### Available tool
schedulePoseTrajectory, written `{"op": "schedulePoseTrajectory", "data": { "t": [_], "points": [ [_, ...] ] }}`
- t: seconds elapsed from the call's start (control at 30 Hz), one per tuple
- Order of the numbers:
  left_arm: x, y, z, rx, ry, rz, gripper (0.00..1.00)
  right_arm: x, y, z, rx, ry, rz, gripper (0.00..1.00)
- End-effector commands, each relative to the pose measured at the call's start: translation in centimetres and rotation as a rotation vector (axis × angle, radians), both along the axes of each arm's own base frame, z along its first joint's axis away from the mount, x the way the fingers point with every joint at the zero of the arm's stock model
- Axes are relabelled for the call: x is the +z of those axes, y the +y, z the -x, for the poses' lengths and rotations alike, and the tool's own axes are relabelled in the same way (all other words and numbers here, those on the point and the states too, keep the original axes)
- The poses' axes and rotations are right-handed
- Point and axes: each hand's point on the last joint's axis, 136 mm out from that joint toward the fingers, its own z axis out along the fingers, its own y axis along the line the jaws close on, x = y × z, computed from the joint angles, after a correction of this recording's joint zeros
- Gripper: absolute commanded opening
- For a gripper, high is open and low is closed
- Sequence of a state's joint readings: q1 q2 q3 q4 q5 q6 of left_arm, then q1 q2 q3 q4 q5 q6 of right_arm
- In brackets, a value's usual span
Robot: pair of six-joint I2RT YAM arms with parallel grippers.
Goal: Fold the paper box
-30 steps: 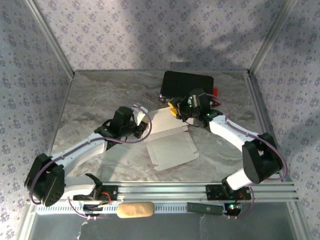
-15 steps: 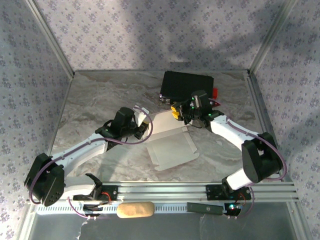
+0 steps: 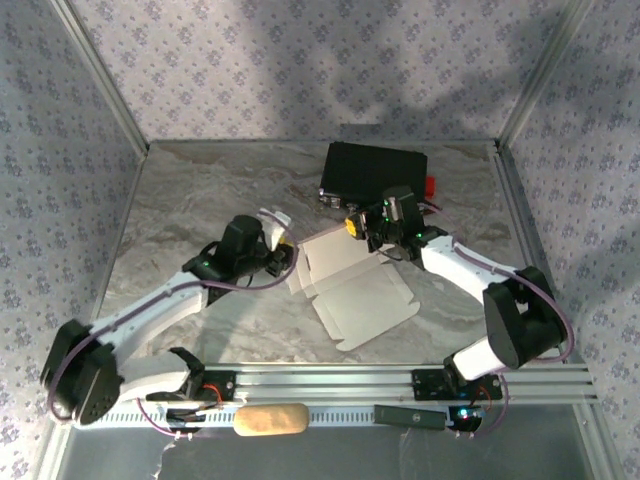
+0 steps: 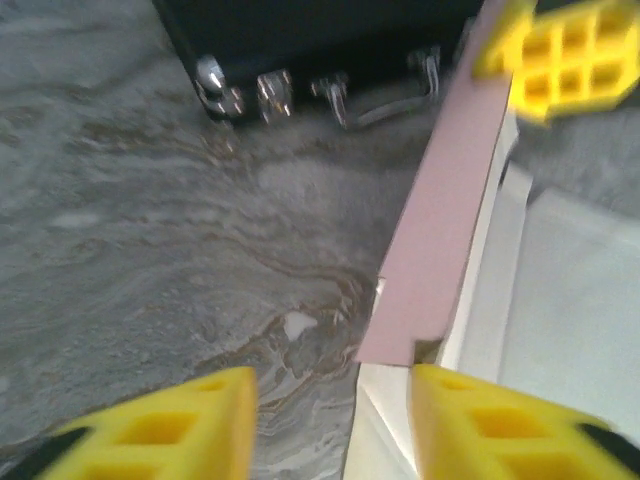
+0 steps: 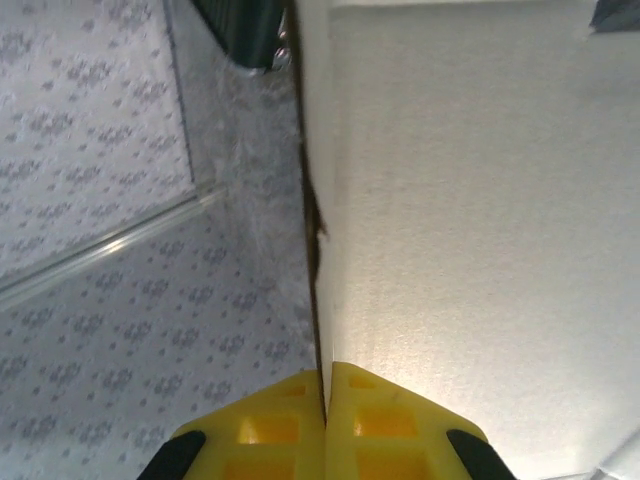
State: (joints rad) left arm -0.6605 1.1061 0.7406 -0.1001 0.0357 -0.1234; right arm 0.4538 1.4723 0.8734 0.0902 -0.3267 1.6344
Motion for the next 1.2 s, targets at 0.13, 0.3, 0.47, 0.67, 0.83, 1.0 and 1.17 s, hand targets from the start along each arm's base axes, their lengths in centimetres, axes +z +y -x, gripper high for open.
{"op": "schedulePoseTrajectory", "data": {
  "t": [0.13, 0.3, 0.47, 0.67, 0.83, 1.0, 1.17],
  "points": [
    [10.2, 2.7, 0.4, 0.324, 0.215, 0.452, 0.59, 1.1, -1.0, -0.6, -0.064, -0.035, 0.006, 0.0],
    [9.6, -0.8, -0.1, 0.258, 0.375, 0.369, 0.54, 1.8, -0.6, -0.3, -0.057, -0.026, 0.0, 0.0],
    [8.3, -2.4, -0.6, 0.277, 0.454, 0.341, 0.5, 3.4, -1.1, 0.8, -0.059, 0.022, 0.007, 0.0],
    [13.0, -3.4, 0.1, 0.285, 0.386, 0.437, 0.51, 8.6, -2.5, 1.3, -0.092, -0.053, -0.009, 0.0],
    [16.0, -3.2, 0.3, 0.322, 0.381, 0.496, 0.49, 11.5, -3.3, 1.6, -0.097, -0.087, 0.027, 0.0],
    [18.9, -4.4, 1.2, 0.269, 0.359, 0.569, 0.47, 13.9, -2.7, 1.6, -0.081, -0.144, 0.006, 0.0],
    [21.0, -4.7, 2.1, 0.261, 0.331, 0.57, 0.46, 18.1, -3.2, 1.7, -0.097, -0.244, -0.002, 0.0]
  ]
}}
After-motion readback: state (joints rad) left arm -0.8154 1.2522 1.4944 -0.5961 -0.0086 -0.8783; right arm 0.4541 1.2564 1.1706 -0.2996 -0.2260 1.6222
